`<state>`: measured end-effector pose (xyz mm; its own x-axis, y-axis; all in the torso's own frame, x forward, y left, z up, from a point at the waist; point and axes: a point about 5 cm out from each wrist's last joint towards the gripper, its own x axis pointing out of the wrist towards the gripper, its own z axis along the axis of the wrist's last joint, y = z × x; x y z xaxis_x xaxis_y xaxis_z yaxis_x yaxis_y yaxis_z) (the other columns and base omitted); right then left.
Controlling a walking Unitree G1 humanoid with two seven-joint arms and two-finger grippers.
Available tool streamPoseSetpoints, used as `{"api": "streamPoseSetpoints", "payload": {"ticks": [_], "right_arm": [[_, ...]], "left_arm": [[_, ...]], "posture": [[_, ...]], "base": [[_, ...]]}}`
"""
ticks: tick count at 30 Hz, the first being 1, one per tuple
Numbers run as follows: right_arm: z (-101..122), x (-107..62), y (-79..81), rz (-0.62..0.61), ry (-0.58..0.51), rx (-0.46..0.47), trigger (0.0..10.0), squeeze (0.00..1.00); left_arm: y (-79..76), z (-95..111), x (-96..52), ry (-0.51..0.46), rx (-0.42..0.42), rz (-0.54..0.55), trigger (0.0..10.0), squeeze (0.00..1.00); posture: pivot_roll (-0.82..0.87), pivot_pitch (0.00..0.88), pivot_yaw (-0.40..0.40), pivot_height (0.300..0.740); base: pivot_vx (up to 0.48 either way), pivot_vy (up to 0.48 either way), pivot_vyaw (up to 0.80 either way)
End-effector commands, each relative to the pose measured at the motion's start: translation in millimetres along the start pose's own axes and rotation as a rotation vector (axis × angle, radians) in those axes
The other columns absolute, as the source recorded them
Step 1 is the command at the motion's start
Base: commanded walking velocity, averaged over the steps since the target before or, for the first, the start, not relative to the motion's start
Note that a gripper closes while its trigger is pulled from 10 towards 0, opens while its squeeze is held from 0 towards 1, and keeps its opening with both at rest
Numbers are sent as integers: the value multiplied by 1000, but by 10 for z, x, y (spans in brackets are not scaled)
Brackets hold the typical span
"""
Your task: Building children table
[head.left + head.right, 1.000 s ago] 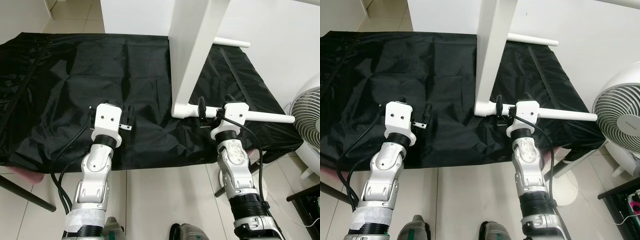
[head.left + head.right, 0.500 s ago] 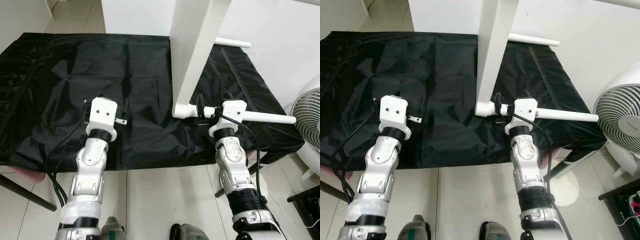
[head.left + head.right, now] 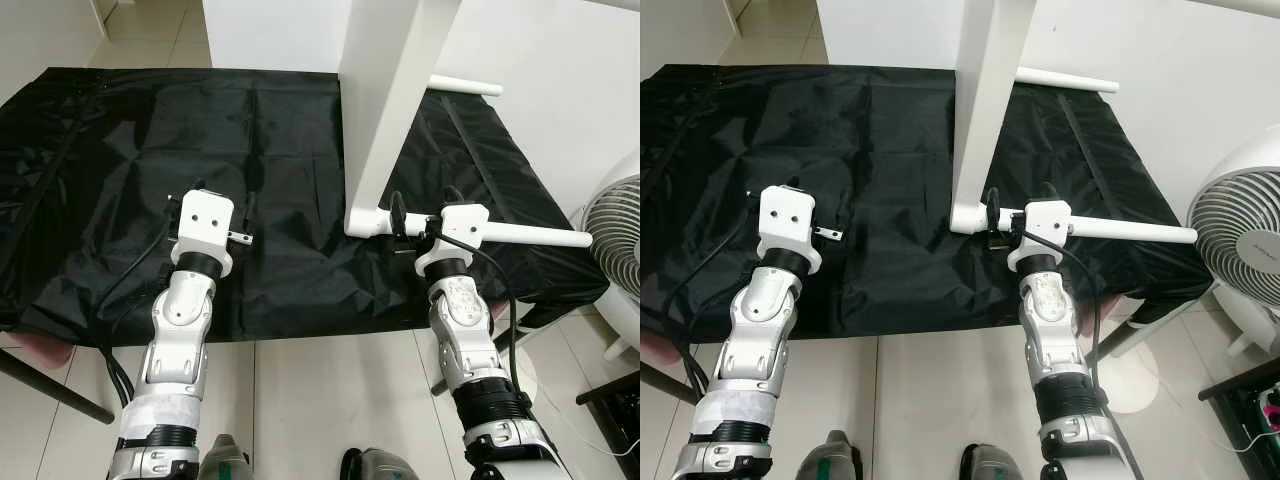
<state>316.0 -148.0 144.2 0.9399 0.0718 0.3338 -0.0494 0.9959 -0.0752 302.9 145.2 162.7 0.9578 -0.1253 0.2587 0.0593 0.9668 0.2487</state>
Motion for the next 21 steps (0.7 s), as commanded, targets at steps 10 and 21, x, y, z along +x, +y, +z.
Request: {"api": "streamPoseSetpoints", "payload": {"ticks": [10, 21], "right_arm": [[14, 15, -35, -5, -17, -13, 10000, 0], [4, 25, -49, -12, -22, -17, 10000, 0]], "left_arm": [[86, -27, 8, 7, 22, 108, 10000, 0], [84, -37, 12, 6, 30, 72, 10000, 0]], "posture": [[78, 0, -9, 740], [80, 0, -6, 740]], "base": [[0, 0, 0], [0, 0, 0]]}}
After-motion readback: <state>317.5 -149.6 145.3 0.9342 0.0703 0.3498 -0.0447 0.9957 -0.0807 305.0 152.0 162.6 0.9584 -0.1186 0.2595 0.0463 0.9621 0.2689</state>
